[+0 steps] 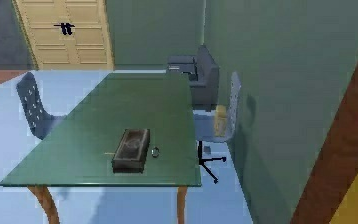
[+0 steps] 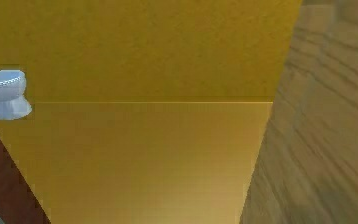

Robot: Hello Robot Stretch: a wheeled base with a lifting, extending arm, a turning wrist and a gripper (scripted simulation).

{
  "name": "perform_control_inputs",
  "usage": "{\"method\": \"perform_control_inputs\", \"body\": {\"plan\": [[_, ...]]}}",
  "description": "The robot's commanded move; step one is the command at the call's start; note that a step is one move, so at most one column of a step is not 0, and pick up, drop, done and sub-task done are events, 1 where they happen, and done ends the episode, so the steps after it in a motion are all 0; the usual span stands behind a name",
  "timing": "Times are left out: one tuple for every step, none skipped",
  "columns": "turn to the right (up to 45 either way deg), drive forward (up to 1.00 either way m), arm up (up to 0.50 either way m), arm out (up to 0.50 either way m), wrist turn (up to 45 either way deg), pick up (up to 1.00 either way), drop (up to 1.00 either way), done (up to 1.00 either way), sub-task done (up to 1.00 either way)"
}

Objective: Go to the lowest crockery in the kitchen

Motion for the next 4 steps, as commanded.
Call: {"method": "perform_control_inputs", "body": {"plan": [[0.0, 0.20, 0.00, 0.00, 0.0, 0.00, 0.00, 0.00, 0.00], [-45.0, 0.00, 0.00, 0.00, 0.0, 0.00, 0.00, 0.00, 0.00], [-36.0, 0.00, 0.00, 0.00, 0.0, 0.00, 0.00, 0.00, 0.00], [0.0, 0.60, 0.00, 0.00, 0.0, 0.00, 0.00, 0.00, 0.00]]}}
